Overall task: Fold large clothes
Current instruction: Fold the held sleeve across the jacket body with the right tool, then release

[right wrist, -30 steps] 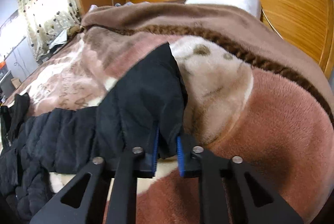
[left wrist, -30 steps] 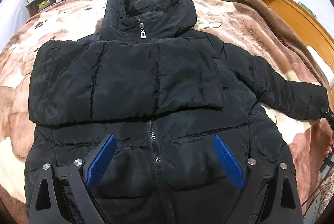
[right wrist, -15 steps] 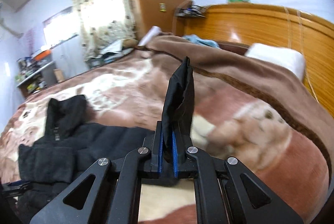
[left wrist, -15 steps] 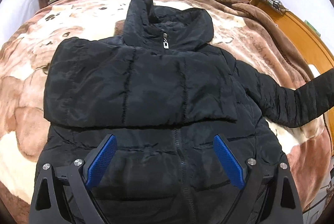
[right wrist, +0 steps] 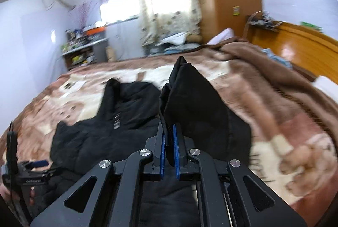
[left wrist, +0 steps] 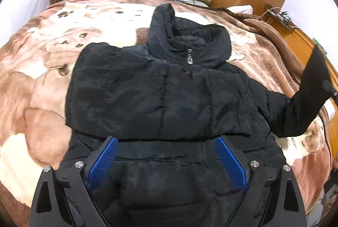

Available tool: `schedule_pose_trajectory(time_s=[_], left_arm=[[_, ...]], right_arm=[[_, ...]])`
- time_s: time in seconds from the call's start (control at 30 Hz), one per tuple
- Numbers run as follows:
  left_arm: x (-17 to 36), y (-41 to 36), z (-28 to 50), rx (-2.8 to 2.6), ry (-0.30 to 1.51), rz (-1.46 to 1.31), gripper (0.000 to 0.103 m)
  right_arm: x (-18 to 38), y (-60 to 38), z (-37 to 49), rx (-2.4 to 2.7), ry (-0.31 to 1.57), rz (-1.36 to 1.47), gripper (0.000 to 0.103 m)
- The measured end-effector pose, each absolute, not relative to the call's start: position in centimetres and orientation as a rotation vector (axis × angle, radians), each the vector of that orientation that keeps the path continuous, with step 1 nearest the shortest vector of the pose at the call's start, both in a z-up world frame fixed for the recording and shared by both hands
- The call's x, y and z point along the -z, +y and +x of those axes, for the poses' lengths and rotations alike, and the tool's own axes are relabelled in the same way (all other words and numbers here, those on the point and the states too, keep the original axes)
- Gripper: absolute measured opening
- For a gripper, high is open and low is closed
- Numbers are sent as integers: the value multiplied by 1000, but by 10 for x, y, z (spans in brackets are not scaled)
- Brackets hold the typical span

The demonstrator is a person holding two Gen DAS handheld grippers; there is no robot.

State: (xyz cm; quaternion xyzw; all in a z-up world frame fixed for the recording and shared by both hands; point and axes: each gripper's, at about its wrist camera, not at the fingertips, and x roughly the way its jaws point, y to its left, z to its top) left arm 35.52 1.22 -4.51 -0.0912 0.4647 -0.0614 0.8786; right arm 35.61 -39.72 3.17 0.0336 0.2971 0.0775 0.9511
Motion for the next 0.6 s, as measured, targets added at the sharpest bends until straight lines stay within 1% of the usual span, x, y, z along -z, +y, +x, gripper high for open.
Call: schedule_pose_trajectory(time_s=[0.27,0.5,0.53,0.57,0.6], left_arm=[[52,50,356,66,979,-238,94],[57,71,357,40,983,-262,94],[57,71,357,43,984,-267,94],[58,72,358,48,987,-273,94],[58,72,358,48,989,-276,94]], right_arm=[[15,-316,388,-342,719,101,7],[41,-275,404,-403,808,99,8],[44,-273,404,-412,818,107,11],[46,-272,404,-424,824,119,19],[46,-274,404,-427,828,135,25]])
